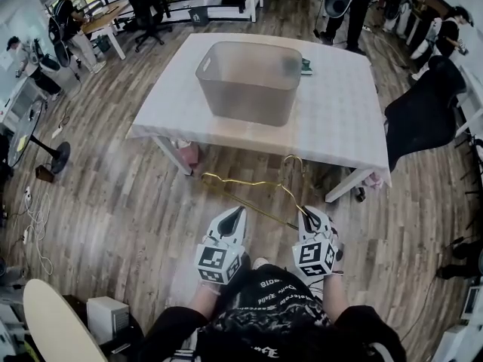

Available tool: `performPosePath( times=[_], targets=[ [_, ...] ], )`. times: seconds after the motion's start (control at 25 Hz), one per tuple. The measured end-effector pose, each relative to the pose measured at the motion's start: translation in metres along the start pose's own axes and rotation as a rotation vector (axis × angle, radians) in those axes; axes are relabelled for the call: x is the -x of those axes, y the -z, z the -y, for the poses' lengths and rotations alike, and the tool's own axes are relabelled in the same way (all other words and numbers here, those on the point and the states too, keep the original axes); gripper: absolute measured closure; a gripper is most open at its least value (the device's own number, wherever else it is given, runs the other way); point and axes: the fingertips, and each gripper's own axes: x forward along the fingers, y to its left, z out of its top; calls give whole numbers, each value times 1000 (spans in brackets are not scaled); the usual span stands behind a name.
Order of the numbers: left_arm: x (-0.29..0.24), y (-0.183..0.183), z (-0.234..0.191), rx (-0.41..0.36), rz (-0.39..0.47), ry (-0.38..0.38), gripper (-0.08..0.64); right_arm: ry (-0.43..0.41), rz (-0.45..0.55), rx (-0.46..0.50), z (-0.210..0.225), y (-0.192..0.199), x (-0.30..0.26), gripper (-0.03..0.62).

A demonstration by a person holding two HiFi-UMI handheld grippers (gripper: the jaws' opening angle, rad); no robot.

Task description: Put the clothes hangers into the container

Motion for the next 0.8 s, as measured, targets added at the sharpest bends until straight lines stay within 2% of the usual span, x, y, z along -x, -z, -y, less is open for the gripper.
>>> performPosePath(
  times=[0.4, 0.64, 0.8],
  targets=[
    [-42, 0, -29, -2, -4, 25, 540, 18, 5, -33, 15, -3, -37, 575],
    [-90, -18, -70, 2, -2, 48, 540, 21, -16, -40, 34, -23, -86, 575],
    [-131, -37, -113, 6, 3, 49, 540, 25, -15, -47, 53, -47, -130, 575]
  ],
)
